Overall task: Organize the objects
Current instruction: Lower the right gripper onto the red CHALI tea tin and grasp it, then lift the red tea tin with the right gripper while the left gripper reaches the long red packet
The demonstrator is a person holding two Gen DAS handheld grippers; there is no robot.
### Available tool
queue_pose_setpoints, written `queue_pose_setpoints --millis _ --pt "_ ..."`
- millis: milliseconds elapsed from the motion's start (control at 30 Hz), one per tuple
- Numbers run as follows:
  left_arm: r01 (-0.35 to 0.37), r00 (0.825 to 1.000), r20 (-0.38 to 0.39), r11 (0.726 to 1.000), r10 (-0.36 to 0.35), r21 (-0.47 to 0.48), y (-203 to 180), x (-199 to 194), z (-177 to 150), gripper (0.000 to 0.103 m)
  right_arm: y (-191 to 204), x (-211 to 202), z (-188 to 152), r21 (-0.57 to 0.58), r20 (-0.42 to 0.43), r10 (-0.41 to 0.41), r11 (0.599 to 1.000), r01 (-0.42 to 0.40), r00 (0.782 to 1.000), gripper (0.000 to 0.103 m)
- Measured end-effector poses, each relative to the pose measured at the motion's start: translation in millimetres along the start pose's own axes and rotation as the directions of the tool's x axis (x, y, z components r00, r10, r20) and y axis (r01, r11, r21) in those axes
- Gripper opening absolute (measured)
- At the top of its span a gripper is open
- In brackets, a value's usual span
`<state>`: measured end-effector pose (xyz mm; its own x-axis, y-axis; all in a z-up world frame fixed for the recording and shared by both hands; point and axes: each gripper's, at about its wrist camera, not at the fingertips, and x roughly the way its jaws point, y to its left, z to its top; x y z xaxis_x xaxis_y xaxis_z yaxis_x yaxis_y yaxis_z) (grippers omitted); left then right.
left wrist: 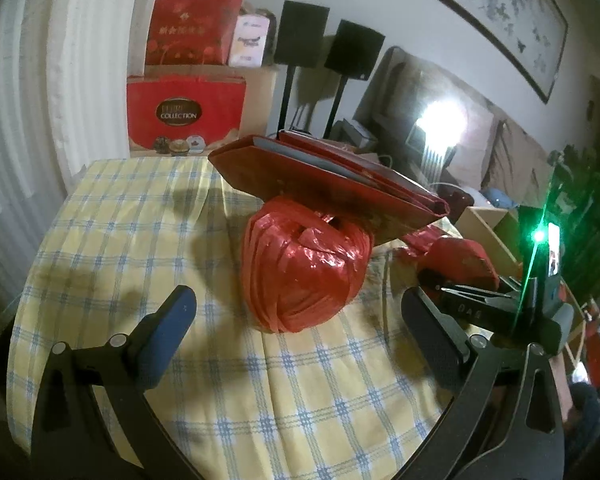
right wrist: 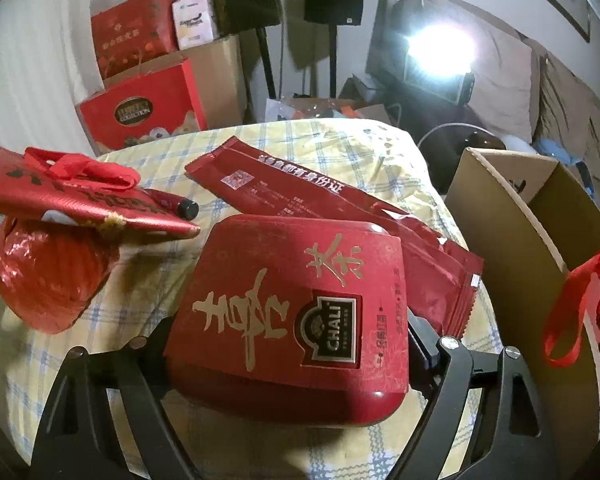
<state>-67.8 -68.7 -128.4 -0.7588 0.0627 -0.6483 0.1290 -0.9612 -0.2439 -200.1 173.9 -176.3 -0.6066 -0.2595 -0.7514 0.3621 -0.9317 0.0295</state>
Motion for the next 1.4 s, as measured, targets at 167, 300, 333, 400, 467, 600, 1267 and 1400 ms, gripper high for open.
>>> queue_pose_setpoints --millis 167,300,333,400,467,600,1267,1400 --pt "0.002 1.000 -0.001 1.000 -0.002 -0.009 -1.2 -1.3 3.7 0.103 -4.4 -13.0 -5.2 0.013 0.008 0.041 0.999 -0.041 0.999 0.087" --pt "-0.017 1.000 -0.007 1.000 0.017 0.006 -9.3 -7.4 4.5 0.103 -3.7 -23.9 -9.2 0.001 0.021 0.060 0.998 -0.060 0.998 0.087" --pt "-0.025 1.000 -0.011 1.000 0.025 0.006 -11.0 -8.8 4.6 0.103 -3.1 -25.9 -9.9 -0.003 0.025 0.064 0.998 -0.064 0.998 0.087" --pt "-0.025 1.000 -0.012 1.000 0.025 0.004 -13.7 -13.4 4.7 0.103 -2.6 -32.7 -10.0 -0.009 0.038 0.075 0.997 -0.075 0.996 0.086" --pt "-0.028 1.000 -0.003 1.000 0.028 0.010 -17.2 -19.5 5.3 0.103 -4.9 -43.8 -8.2 -0.011 0.066 0.086 0.996 -0.085 0.994 0.086" --pt "-0.041 0.999 0.013 0.999 0.041 0.025 -25.7 -29.4 9.2 0.103 -17.3 -68.8 -3.6 -0.006 0.124 0.097 0.995 -0.097 0.988 0.086" --pt "0.092 0.988 -0.125 0.995 -0.089 0.022 -156.4 -11.1 8.1 0.103 -110.5 -151.9 -14.3 -0.167 0.227 0.035 0.986 0.004 0.973 0.087" --pt "0.136 0.968 -0.198 0.986 -0.152 -0.093 -176.3 22.1 21.4 0.103 -134.2 -153.0 -18.3 -0.125 0.244 0.033 0.992 -0.002 0.969 0.087"
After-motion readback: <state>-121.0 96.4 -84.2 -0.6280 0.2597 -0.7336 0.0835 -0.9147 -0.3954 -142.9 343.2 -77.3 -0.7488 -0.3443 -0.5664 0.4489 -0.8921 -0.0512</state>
